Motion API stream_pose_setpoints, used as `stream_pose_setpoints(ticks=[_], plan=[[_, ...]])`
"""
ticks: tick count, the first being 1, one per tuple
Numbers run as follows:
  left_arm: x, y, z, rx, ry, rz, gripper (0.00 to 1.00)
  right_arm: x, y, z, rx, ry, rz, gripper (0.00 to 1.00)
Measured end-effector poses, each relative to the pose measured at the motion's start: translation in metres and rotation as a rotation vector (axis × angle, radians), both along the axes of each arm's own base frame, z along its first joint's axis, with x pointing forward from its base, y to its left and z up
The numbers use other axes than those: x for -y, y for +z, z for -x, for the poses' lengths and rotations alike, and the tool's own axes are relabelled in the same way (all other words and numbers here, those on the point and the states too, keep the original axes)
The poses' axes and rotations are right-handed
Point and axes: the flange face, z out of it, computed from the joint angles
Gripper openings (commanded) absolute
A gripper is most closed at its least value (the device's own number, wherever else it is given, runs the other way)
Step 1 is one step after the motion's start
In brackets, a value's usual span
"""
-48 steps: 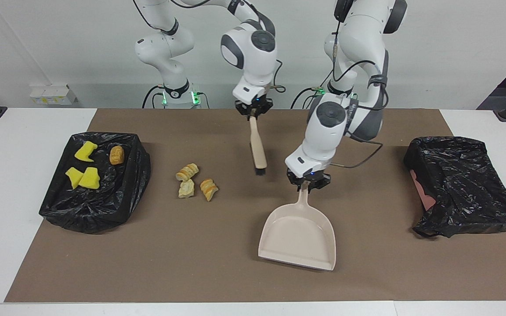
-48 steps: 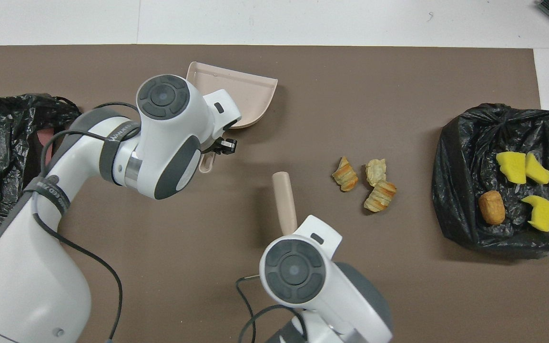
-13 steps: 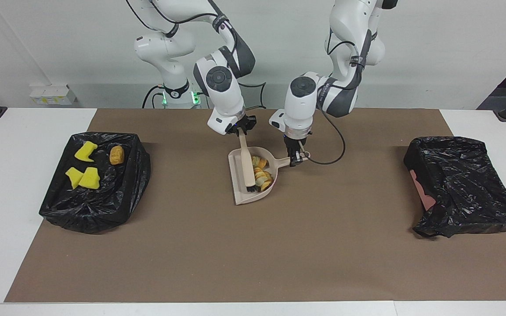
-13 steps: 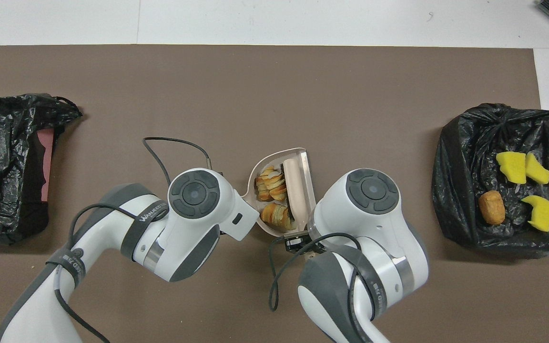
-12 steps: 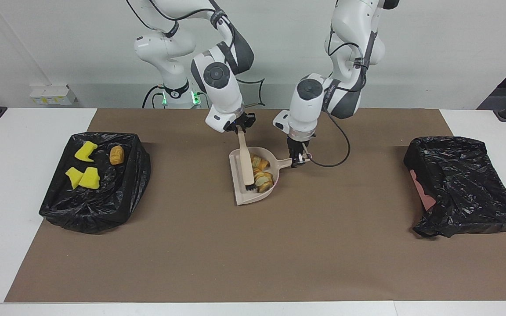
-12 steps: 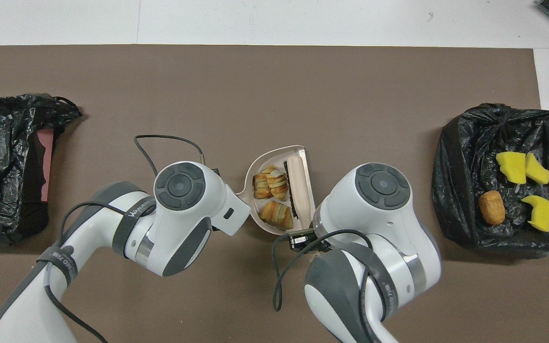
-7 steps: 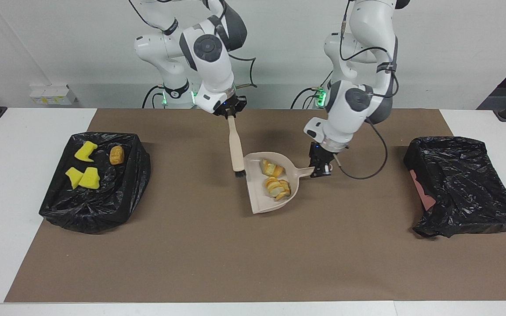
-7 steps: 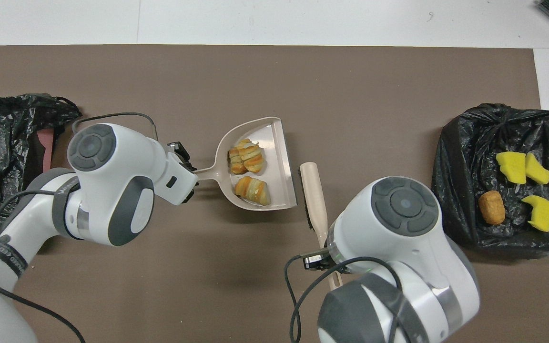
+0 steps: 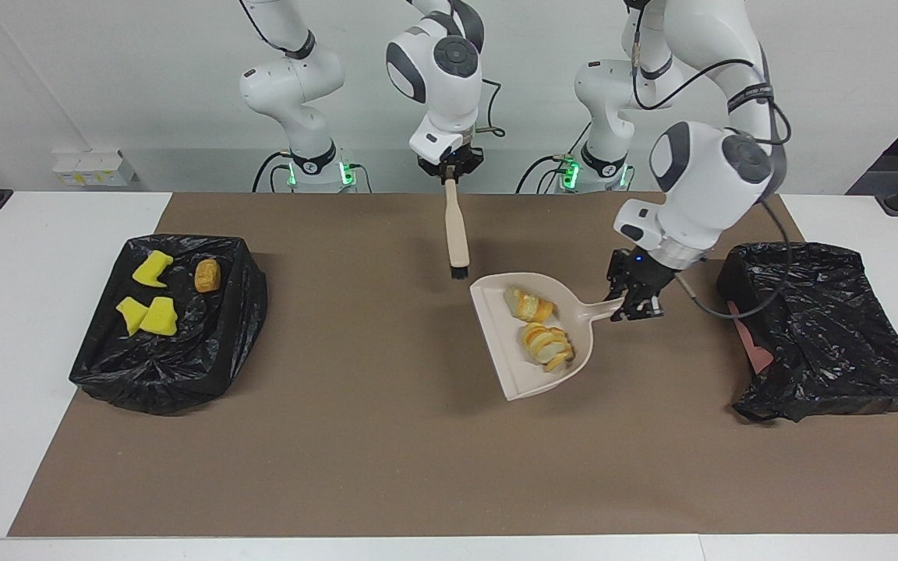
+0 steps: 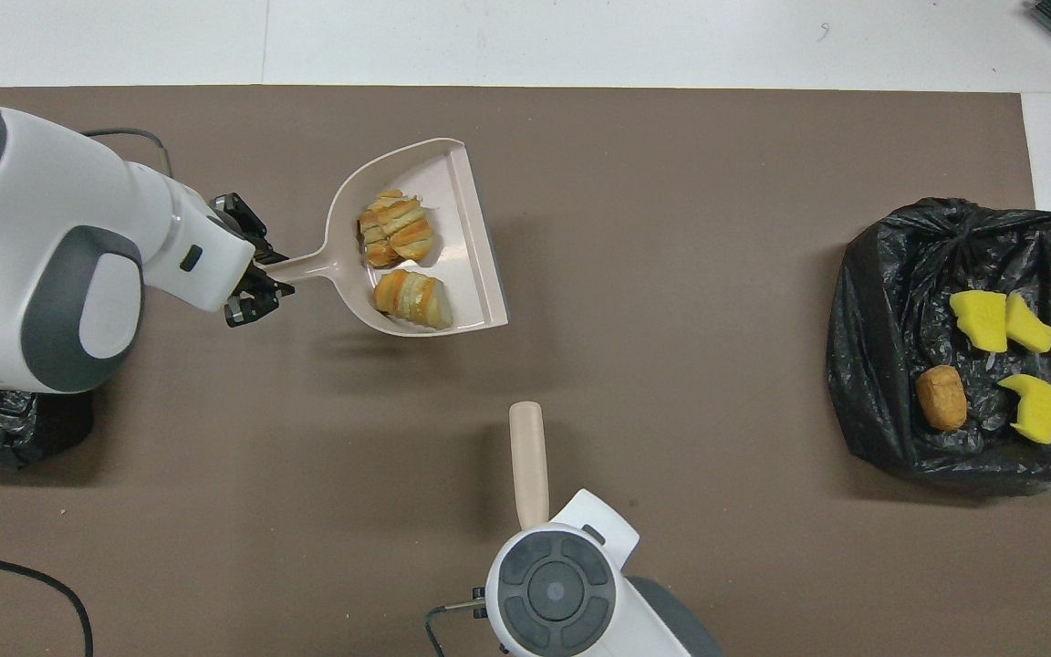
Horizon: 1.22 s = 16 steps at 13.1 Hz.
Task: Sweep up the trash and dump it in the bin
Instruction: 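Carry the dustpan to the nearer bag while the right gripper drops the brush, then empty the dustpan with the left gripper while the right gripper presses trash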
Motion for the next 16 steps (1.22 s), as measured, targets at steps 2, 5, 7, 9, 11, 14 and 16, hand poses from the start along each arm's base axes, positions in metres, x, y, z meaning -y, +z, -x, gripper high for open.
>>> stream_pose_setpoints(ticks=[2,5,7,9,11,14,16], plan=[[-0.037,0.021,-0.01,0.007,-0.013,-0.02,0.0,-0.026,-0.032,0.015,0.005,-0.031,-0.001,0.0],[-0.108,0.038,-0.018,0.027,-0.048,-0.03,0.0,-0.048,-0.068,0.025,0.006,-0.029,-0.007,0.0],[-0.155,0.037,-0.018,0.031,-0.077,-0.036,0.0,-0.048,-0.068,0.023,0.01,-0.032,-0.01,0.0],[-0.206,0.038,-0.013,0.029,-0.109,-0.076,0.0,-0.047,-0.067,0.023,0.013,-0.031,-0.009,0.27],[-0.246,0.046,-0.007,0.018,-0.103,-0.139,0.0,-0.045,-0.069,0.021,0.017,-0.033,-0.008,0.27],[-0.314,0.054,0.007,0.014,-0.071,-0.205,0.0,-0.042,-0.075,0.021,0.032,-0.028,-0.017,0.72],[-0.36,0.065,0.017,0.024,-0.082,-0.275,0.0,-0.043,-0.076,0.02,0.036,-0.021,-0.023,1.0]])
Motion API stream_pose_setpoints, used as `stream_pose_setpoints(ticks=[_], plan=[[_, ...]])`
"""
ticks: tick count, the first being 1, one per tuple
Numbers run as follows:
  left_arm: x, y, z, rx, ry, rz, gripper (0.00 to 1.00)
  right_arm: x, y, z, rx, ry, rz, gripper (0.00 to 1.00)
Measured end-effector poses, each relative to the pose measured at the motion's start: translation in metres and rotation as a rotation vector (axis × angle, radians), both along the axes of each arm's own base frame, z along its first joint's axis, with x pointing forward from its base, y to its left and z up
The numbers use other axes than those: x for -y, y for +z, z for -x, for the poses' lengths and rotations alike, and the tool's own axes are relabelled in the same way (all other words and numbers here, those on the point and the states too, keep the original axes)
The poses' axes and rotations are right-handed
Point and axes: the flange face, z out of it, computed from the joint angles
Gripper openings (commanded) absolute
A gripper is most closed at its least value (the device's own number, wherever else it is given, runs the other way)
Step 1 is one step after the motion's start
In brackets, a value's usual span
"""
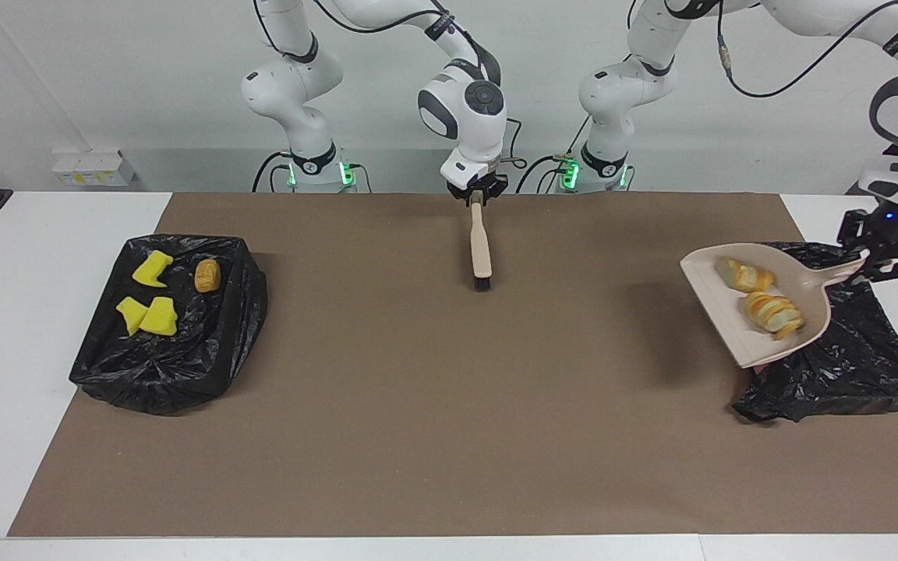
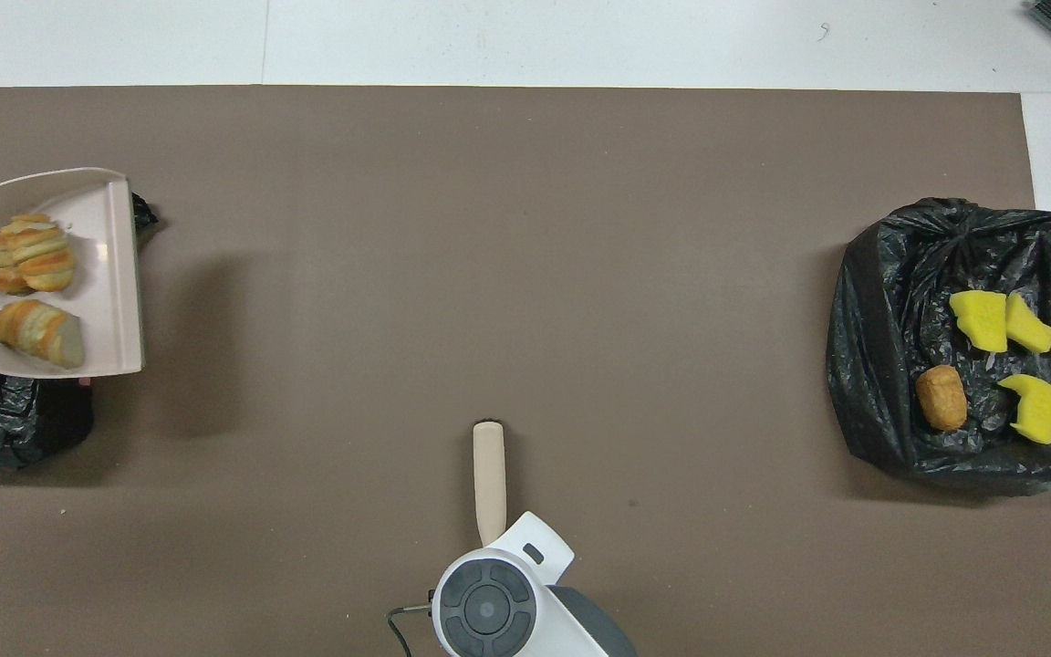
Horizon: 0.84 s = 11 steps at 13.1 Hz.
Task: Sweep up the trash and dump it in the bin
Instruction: 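Empty the dustpan with the left gripper while the right gripper presses trash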
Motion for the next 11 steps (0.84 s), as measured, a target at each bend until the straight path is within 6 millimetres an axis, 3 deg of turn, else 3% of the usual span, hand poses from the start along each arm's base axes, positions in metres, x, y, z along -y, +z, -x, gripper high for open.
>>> stream_pose_setpoints(ticks=[2,4,7,11], plan=[[-0.045,0.012,0.006,0.03,0.001,-0.083,0.0,-0.001,0.004,-0.005,0.016,0.014,-0.016,1.0],[-0.065,0.017,0.003,0.025,-0.022,-0.213,0.0,0.005,0.019,-0.03,0.049,0.022,-0.051,1.0],[-0.065,0.02,-0.007,0.024,-0.011,-0.379,0.0,0.036,0.062,-0.091,0.144,-0.006,-0.103,1.0],[-0.037,0.008,-0.015,0.017,-0.002,-0.588,0.0,0.096,0.115,-0.137,0.279,-0.063,-0.053,1.0]])
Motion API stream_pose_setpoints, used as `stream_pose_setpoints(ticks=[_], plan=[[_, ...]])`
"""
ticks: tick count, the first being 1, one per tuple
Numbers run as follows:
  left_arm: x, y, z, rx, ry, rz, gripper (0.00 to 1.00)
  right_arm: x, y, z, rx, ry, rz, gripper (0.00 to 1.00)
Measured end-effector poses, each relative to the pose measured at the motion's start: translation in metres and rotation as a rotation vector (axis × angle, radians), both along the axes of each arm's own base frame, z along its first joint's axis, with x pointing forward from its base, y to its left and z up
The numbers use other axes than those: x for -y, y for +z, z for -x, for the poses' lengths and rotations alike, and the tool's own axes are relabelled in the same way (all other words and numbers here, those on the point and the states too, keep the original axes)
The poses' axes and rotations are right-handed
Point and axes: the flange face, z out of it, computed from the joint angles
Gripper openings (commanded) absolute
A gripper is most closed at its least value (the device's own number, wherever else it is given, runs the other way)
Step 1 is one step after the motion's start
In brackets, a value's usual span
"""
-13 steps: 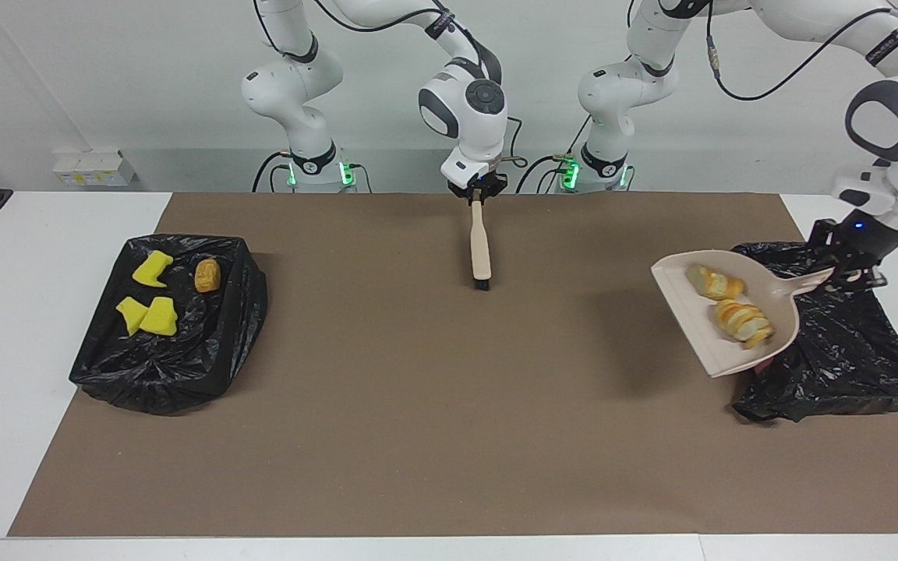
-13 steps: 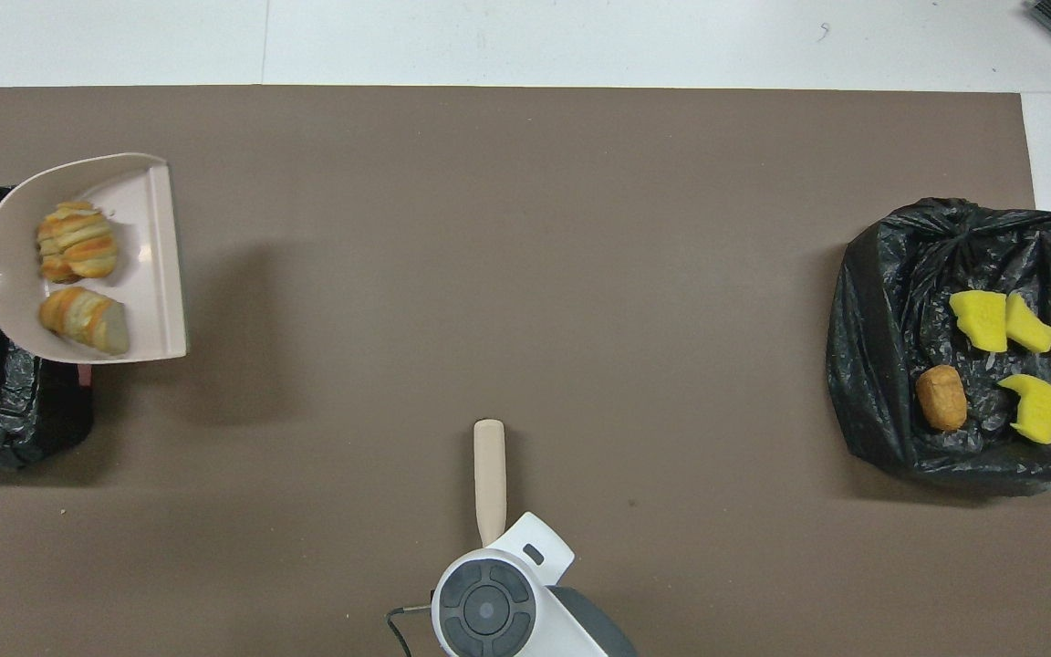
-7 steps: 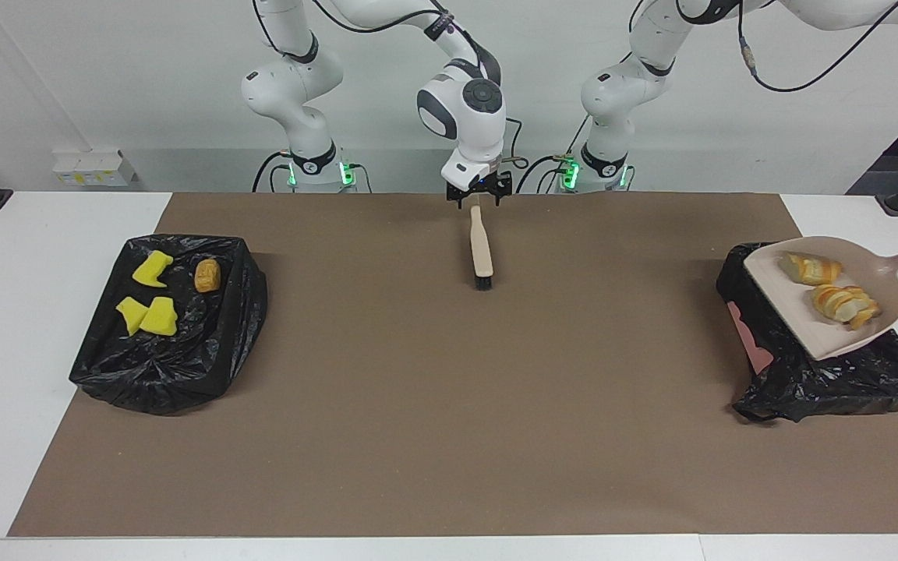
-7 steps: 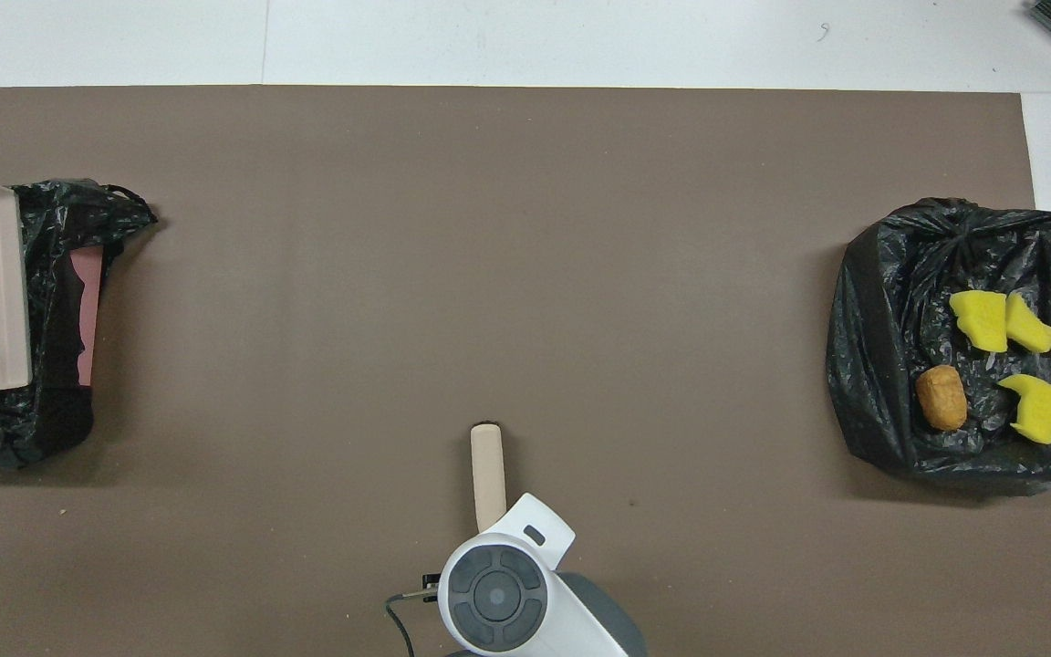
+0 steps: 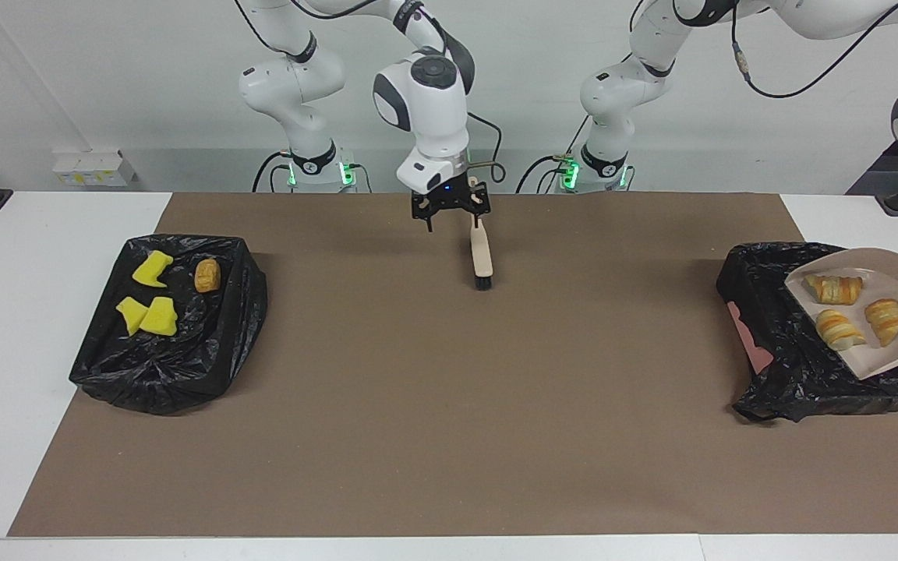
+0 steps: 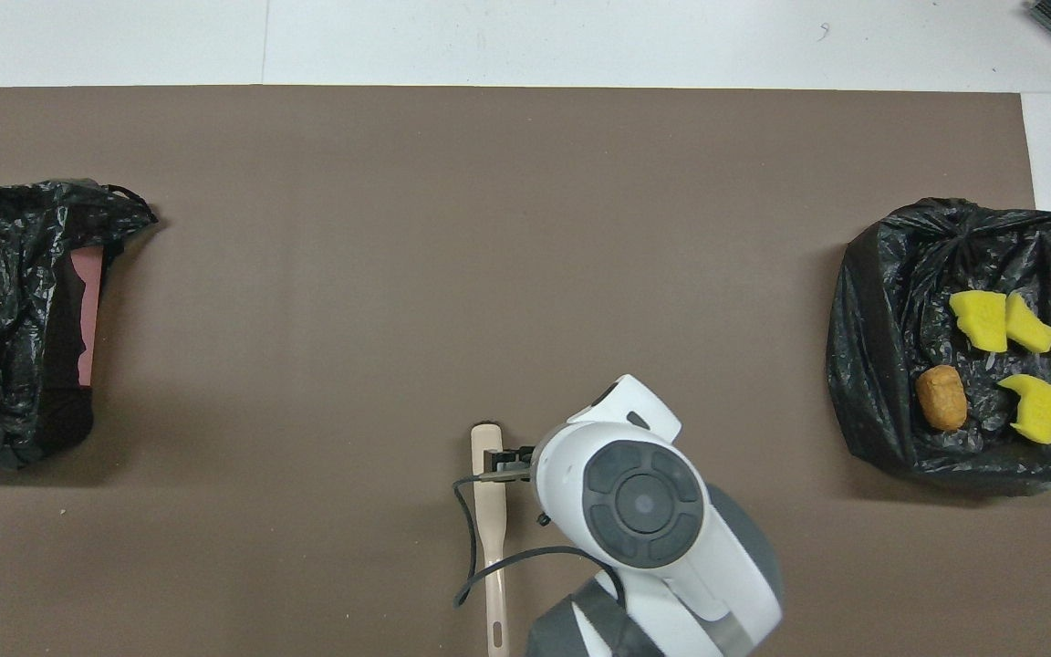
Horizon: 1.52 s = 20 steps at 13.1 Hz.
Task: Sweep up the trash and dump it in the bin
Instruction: 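Empty the dustpan with the left gripper while the right gripper presses trash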
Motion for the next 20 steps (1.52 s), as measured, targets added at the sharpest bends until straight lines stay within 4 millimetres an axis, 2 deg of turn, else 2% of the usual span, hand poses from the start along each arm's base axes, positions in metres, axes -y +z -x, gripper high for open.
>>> stream_pose_setpoints(ticks=[4,7,10,12,14,20], plan=[[0.003,0.012,0.009,-0.02,-0.01,-0.193,0.0,0.042,0.057,-0.042,0.11,-0.069,0.001,1.0],[0.0,0.022,0.017,-0.006,0.01,-0.315,0.0,0.078,0.086,-0.063,0.094,-0.092,0.033,1.0],[0.006,0.037,0.023,0.029,0.023,-0.345,0.0,0.12,0.111,-0.083,0.092,-0.086,0.052,1.0],[0.022,0.045,0.024,0.062,0.044,-0.327,0.0,0.152,0.128,-0.09,0.061,-0.058,0.078,1.0],[0.046,0.042,0.022,0.091,0.105,-0.243,0.0,0.189,0.145,-0.096,0.033,-0.073,0.091,1.0],[0.132,0.025,0.024,0.163,0.362,-0.031,0.0,0.299,0.158,-0.104,-0.011,-0.071,0.106,1.0]])
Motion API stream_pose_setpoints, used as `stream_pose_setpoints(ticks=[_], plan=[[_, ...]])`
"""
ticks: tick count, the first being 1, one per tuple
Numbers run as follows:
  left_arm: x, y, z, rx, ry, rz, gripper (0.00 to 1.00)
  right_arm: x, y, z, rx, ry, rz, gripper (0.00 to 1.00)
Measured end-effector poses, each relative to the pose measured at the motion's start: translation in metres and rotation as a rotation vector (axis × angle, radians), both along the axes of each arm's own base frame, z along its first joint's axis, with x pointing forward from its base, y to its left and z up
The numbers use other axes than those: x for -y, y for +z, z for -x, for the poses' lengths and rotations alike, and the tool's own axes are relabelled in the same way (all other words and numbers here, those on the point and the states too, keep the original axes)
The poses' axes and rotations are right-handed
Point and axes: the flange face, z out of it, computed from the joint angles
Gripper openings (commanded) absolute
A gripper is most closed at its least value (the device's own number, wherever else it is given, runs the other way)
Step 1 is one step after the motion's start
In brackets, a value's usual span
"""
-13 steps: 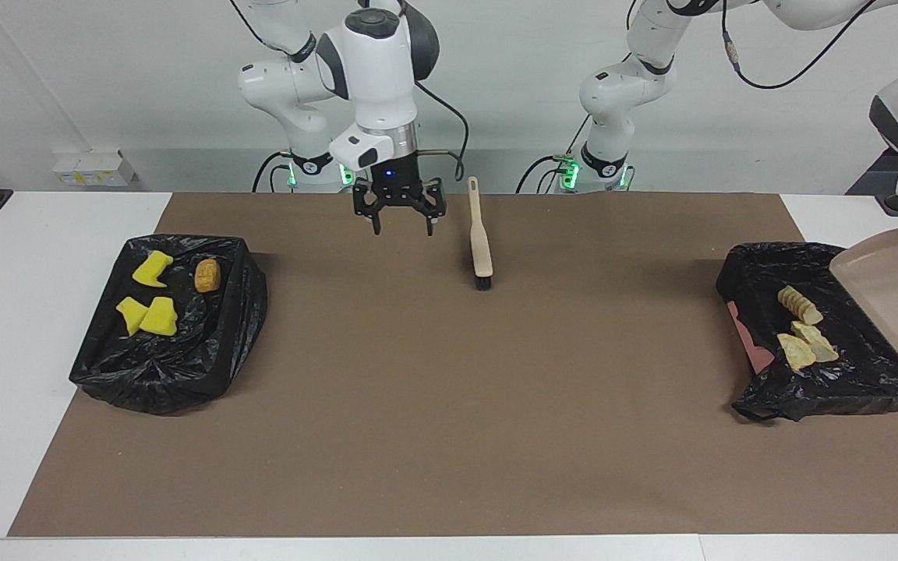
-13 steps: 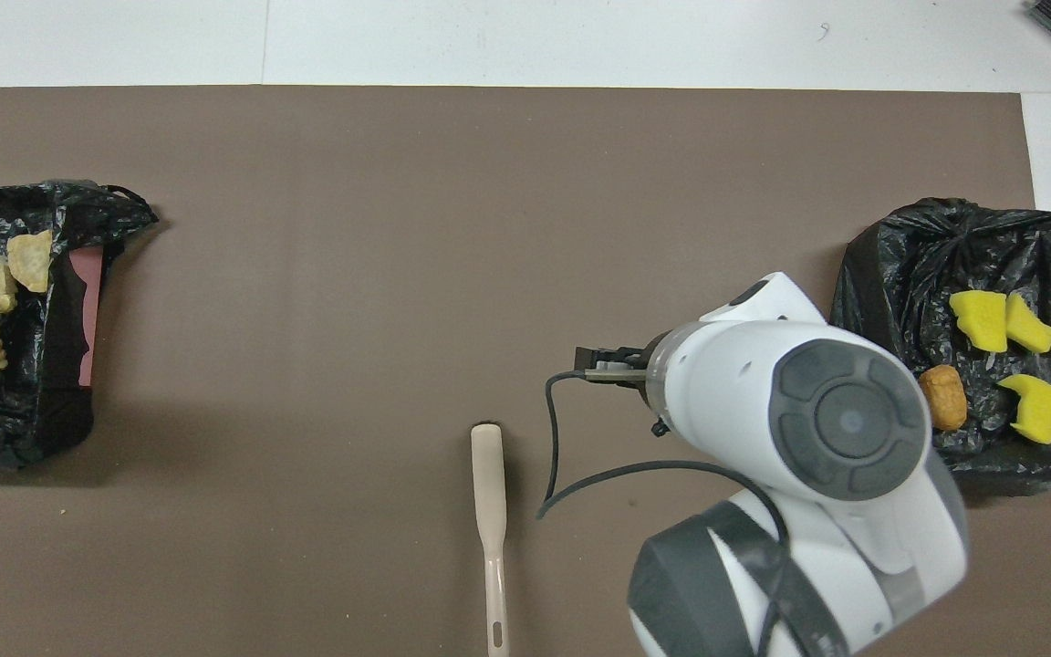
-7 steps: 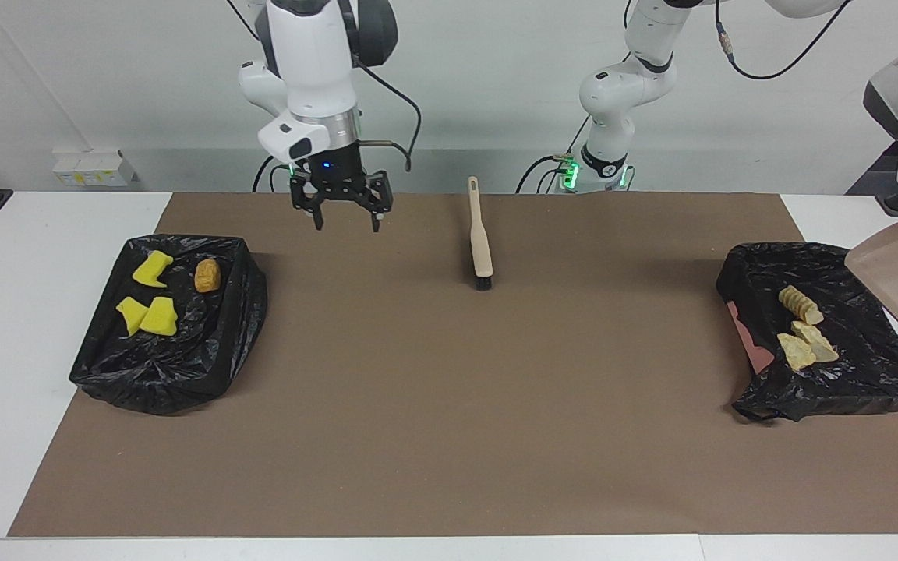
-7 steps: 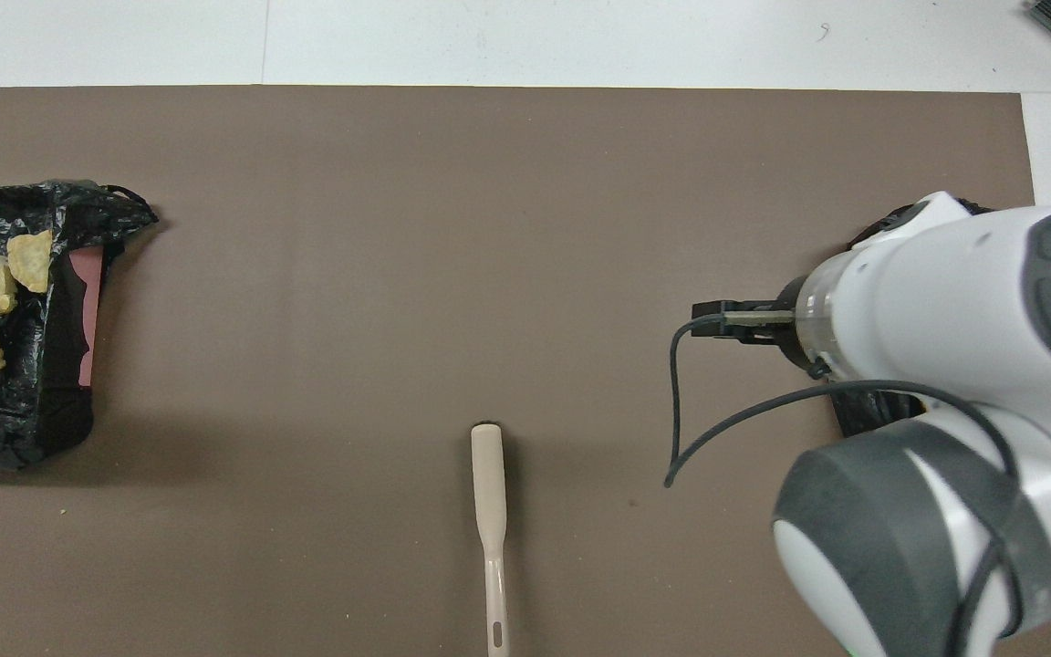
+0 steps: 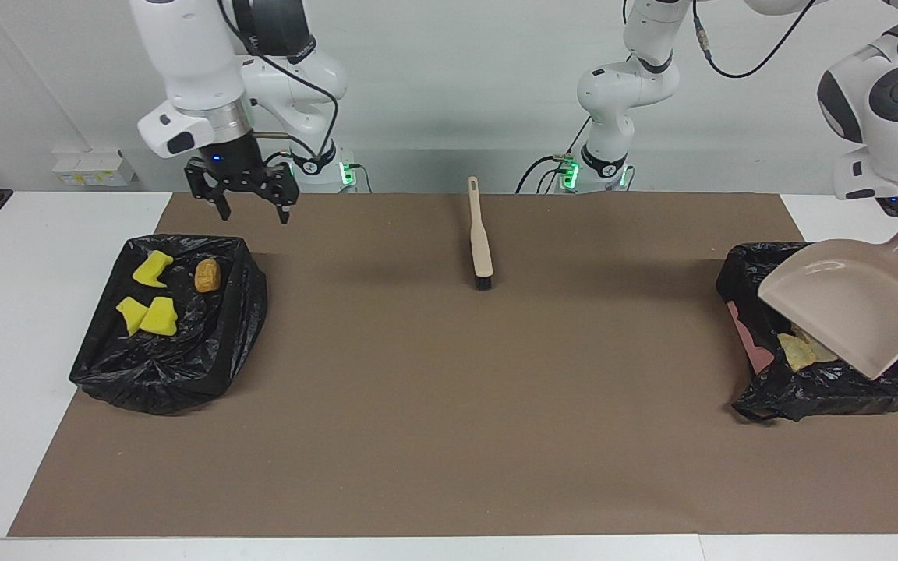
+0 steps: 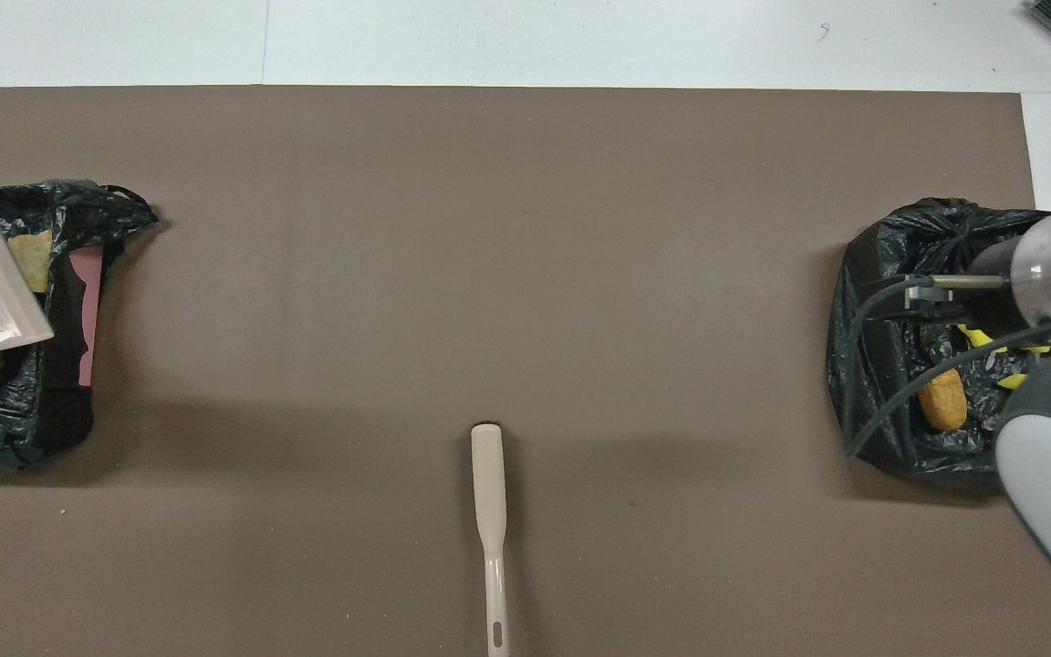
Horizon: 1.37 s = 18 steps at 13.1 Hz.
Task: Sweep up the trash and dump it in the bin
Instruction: 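Empty the dustpan with the left gripper while the right gripper presses trash, then bring the empty dustpan back to the table center with the left gripper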
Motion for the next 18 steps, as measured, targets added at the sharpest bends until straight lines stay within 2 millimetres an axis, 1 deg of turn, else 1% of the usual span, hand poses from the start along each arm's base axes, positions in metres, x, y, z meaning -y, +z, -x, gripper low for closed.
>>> stream_pose_setpoints(ticks=[2,5,6,7,9,11,14,17,18], plan=[[0.024,-0.008,0.002,0.046,0.099,0.095,0.0,0.035,0.009,0.008,-0.011,-0.02,-0.004,1.0],[0.06,-0.021,0.006,0.118,0.259,0.222,0.0,0.07,0.019,0.017,-0.004,-0.076,-0.014,1.0],[0.073,-0.027,0.009,0.144,0.324,0.265,0.0,0.077,0.021,0.019,-0.001,-0.087,-0.015,1.0],[0.089,-0.032,0.013,0.168,0.396,0.306,0.0,0.079,0.022,0.02,0.0,-0.091,-0.016,1.0],[0.121,-0.04,0.02,0.198,0.512,0.378,0.0,0.079,0.022,0.02,-0.001,-0.083,-0.019,1.0],[0.158,-0.048,0.029,0.209,0.605,0.428,0.0,0.082,0.022,0.02,-0.001,-0.048,-0.02,1.0],[0.23,-0.061,0.038,0.248,0.737,0.492,0.0,0.083,0.022,0.02,-0.001,-0.036,-0.02,1.0],[0.307,-0.07,0.051,0.292,0.805,0.549,0.0,0.079,0.022,0.021,-0.003,-0.027,-0.02,1.0],[0.328,-0.074,0.054,0.292,0.829,0.578,0.0,0.079,0.022,0.021,-0.004,-0.025,-0.02,1.0]])
